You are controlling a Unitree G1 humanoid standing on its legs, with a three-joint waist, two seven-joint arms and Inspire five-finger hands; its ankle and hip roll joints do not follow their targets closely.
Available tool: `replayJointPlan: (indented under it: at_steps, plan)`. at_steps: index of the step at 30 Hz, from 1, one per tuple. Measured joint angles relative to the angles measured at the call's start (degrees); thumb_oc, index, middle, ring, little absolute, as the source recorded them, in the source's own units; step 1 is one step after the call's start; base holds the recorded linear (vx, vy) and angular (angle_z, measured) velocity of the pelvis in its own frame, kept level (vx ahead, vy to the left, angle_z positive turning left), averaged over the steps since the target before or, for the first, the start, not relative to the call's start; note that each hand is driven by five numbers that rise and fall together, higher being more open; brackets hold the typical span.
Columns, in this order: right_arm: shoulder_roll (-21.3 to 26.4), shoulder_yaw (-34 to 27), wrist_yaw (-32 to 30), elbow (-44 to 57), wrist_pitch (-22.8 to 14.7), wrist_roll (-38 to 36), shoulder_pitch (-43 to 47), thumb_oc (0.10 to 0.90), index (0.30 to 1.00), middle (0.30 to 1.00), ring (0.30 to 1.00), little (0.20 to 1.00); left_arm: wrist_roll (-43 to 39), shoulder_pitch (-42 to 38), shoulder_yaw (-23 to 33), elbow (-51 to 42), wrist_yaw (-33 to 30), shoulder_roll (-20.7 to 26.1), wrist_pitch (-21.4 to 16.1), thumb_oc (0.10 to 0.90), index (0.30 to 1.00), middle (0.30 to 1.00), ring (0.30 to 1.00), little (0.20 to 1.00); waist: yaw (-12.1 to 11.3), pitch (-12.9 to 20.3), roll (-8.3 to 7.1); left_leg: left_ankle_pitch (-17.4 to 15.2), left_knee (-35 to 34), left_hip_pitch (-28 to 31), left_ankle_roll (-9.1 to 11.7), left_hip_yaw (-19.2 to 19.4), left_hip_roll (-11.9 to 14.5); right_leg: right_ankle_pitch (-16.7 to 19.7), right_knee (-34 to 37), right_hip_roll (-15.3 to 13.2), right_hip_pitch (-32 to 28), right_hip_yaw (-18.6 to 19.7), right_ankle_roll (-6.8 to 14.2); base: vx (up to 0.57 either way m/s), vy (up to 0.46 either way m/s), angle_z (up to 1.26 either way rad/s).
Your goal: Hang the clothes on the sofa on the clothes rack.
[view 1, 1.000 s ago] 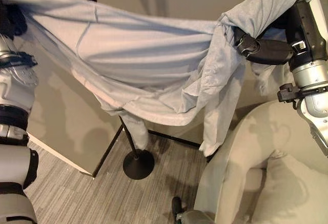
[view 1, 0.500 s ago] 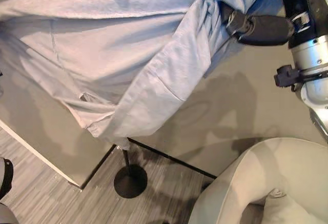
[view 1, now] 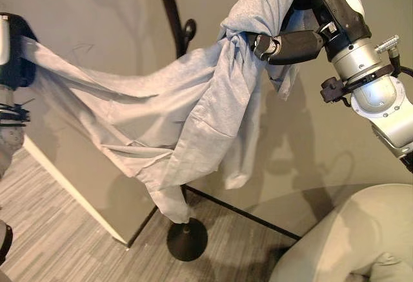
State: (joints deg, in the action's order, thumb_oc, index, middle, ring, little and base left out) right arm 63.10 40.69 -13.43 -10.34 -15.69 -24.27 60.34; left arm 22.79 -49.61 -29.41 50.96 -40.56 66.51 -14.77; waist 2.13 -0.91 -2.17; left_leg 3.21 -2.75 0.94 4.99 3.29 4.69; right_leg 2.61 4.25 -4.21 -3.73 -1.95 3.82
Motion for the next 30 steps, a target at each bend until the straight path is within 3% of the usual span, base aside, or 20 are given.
replayJointPlan:
  at_steps: [2,3,5,7,8,9,10,11,13,15,17,19,24,25,26,27,28,29,30]
  plan:
    - [-0.9,-2.4,0.4,3.0,0.2,-0.1,-4.4,0.400,0.300,0.300,0.300,0.300,0.0,0.2,3.4,-0.4,-0.1,-2.9,0.2,0.400,0.300,0.300,0.300,0.300,-0.5,0.0,-0.23,0.6,-0.9,0.2,-0.7,0.9,-0.9,0.0,-1.0,-1.0,1.3,1.0,0.8,0.03,0.119,-0.21]
    - [-0.9,-5.9,1.2,7.3,-0.1,-0.1,-11.6,0.400,0.300,0.300,0.300,0.300,0.1,0.9,4.4,-0.5,-0.1,-3.3,0.3,0.400,0.300,0.300,0.300,0.300,0.3,0.0,-0.72,0.9,-2.6,0.5,-1.0,1.1,-1.7,0.0,-1.2,-1.7,1.8,1.4,0.9,0.02,0.092,-0.14]
    - [-0.9,-8.9,2.0,9.9,-0.1,-0.1,-17.7,0.400,0.300,0.300,0.300,0.300,1.0,3.2,6.3,-1.2,-0.1,-3.9,0.9,0.400,0.300,0.300,0.300,0.300,0.6,0.1,-0.66,0.9,-2.7,0.3,-1.0,1.1,-1.6,-0.2,-1.3,-2.0,2.6,1.7,1.4,0.01,0.077,-0.08]
    - [-1.9,-14.8,2.5,11.3,0.2,0.0,-27.1,0.400,0.300,0.300,0.300,0.300,2.3,7.4,8.9,-2.6,1.8,-7.6,3.7,0.400,0.300,0.300,0.300,0.300,1.1,0.4,0.05,0.9,-2.7,-1.1,-1.0,1.9,-1.6,-0.7,-1.1,-2.0,3.7,2.1,2.1,0.00,0.065,0.01]
    - [-1.9,-14.8,2.6,11.2,0.4,0.0,-27.7,0.400,0.300,0.300,0.300,0.300,2.7,9.1,8.9,-2.3,3.3,-7.7,3.9,0.400,0.300,0.300,0.300,0.300,1.6,0.2,0.32,0.9,-2.7,-1.5,-1.0,1.9,-1.6,-0.7,-0.8,-2.0,4.1,2.1,2.1,-0.02,0.063,-0.08]
    - [-2.5,-18.8,3.0,12.4,0.8,0.1,-32.7,0.400,0.300,0.300,0.300,0.300,3.5,12.3,9.5,-2.9,5.4,-11.4,6.6,0.400,0.300,0.300,0.300,0.300,1.7,-0.1,0.28,0.9,-2.7,-2.5,-1.0,2.4,-1.8,-0.7,-0.1,-1.9,4.9,2.3,2.1,-0.04,0.058,-0.14]
    - [-4.5,-22.0,3.0,13.1,0.8,0.1,-36.7,0.400,0.300,0.300,0.300,0.300,3.2,16.9,10.7,-3.5,7.1,-15.9,9.6,0.400,0.300,0.300,0.300,0.300,2.0,-0.4,0.55,0.9,-2.7,-2.9,-1.0,2.3,-1.6,-0.6,0.0,-2.0,5.1,2.2,2.3,-0.04,0.032,-0.32]
    - [-6.8,-24.7,3.2,13.8,0.9,0.1,-40.3,0.400,0.300,0.300,0.300,0.300,3.4,24.9,10.6,-8.3,10.0,-19.1,12.0,0.400,0.300,0.300,0.300,0.300,2.1,-1.4,-0.49,0.9,-2.7,-3.5,-1.1,2.4,-1.8,-0.2,0.3,-2.0,6.2,2.4,3.0,-0.04,0.030,-0.29]
    - [-12.2,-27.0,3.8,14.2,2.0,0.1,-44.3,0.400,0.300,0.300,0.300,0.300,5.0,37.5,10.2,-18.0,12.7,-27.0,11.2,0.400,0.300,0.300,0.300,0.300,2.2,-4.2,-3.05,2.2,-2.7,-4.2,-2.8,2.3,-1.7,1.6,1.0,-2.0,6.7,2.5,3.1,-0.02,0.010,-0.14]
    - [-19.6,-27.2,5.3,16.3,2.4,-0.9,-45.3,0.400,0.300,0.300,0.300,0.300,6.7,43.0,8.3,-19.7,13.3,-37.5,9.8,0.400,0.300,0.300,0.300,0.300,1.6,-4.9,-3.21,2.9,-2.7,-4.0,-2.9,2.2,-2.2,2.6,1.1,-2.4,6.3,2.7,2.6,-0.01,0.002,0.17]
    - [-23.5,-27.4,6.4,16.9,2.3,-2.1,-44.5,0.400,0.300,0.300,0.300,0.300,6.5,43.5,9.0,-18.6,13.3,-41.6,9.7,0.400,0.300,0.300,0.300,0.300,1.1,-5.6,-2.63,3.4,-2.5,-3.5,-2.9,1.9,-2.6,3.2,1.1,-2.4,5.5,2.5,2.4,0.01,-0.023,0.12]
    - [-33.0,-27.3,6.3,16.8,2.3,-5.3,-44.6,0.400,0.300,0.300,0.300,0.300,5.3,42.7,11.1,-15.4,13.2,-45.5,10.2,0.400,0.300,0.300,0.300,0.300,0.5,-5.9,-2.09,3.3,-2.4,-2.2,-3.0,2.1,-2.4,3.2,1.1,-2.1,4.3,2.4,2.4,0.01,-0.047,-0.04]
    - [-38.6,-24.7,5.5,15.0,2.2,-7.9,-44.6,0.400,0.300,0.300,0.300,0.300,0.4,42.2,11.6,-15.5,13.2,-46.5,10.1,0.400,0.300,0.300,0.300,0.300,0.2,-6.0,-1.97,3.3,-2.4,-1.2,-3.0,2.0,-2.2,3.0,1.1,-2.0,3.0,2.1,2.6,0.01,-0.031,0.02]
    - [-41.5,-23.9,5.2,12.4,1.7,-9.0,-44.9,0.456,0.385,0.385,0.385,0.385,-3.0,42.5,13.0,-15.6,12.7,-47.6,10.1,0.400,0.300,0.300,0.300,0.300,0.2,-6.0,-1.97,2.9,-2.5,-0.2,-2.7,2.0,-2.2,2.5,1.1,-2.1,2.0,2.1,2.9,0.02,-0.055,0.06]
    - [-42.3,-22.7,5.2,11.3,1.6,-10.1,-44.9,0.549,0.524,0.524,0.524,0.524,-4.7,42.4,13.1,-15.8,12.6,-48.5,10.0,0.400,0.300,0.300,0.300,0.300,0.0,-6.0,-1.94,2.1,-2.5,-0.2,-2.6,1.9,-2.2,1.4,1.1,-2.1,1.9,2.1,2.3,0.02,-0.042,0.06]
    - [-43.7,-21.9,5.1,10.4,1.1,-11.2,-46.1,0.800,0.900,0.900,0.900,0.900,-8.0,43.6,14.0,-17.0,12.5,-49.0,9.9,0.400,0.300,0.300,0.300,0.300,0.0,-6.1,-1.94,2.1,-2.5,0.0,-2.5,1.8,-2.1,1.4,1.1,-2.0,1.7,2.1,2.4,0.02,-0.037,0.03]
    - [-45.0,-21.2,5.1,10.0,1.0,-12.0,-47.2,0.800,0.900,0.900,0.900,0.900,-9.9,45.1,14.9,-18.2,12.4,-49.5,9.9,0.417,0.326,0.326,0.326,0.326,0.1,-6.0,-1.93,2.1,-2.5,0.3,-2.5,1.8,-2.0,1.3,1.1,-1.9,1.4,2.1,2.4,0.02,-0.030,0.01]
    - [-46.1,-20.1,5.2,9.2,1.0,-13.0,-48.6,0.800,0.900,0.900,0.900,0.900,-11.8,46.2,14.9,-18.7,12.4,-50.6,9.8,0.480,0.420,0.420,0.420,0.420,0.0,-6.0,-1.81,1.9,-2.6,0.6,-2.4,1.7,-2.0,1.2,1.1,-1.9,1.1,2.2,2.5,0.03,-0.042,0.04]
    - [-46.2,-18.0,5.3,7.9,1.0,-13.9,-50.4,0.800,0.900,0.900,0.900,0.900,-16.3,48.1,14.8,-20.4,12.8,-52.0,9.3,0.477,0.415,0.415,0.415,0.415,0.0,-6.0,-1.68,1.6,-2.8,0.6,-2.2,1.2,-1.8,0.9,1.1,-1.9,0.9,2.1,2.8,0.02,-0.039,0.06]
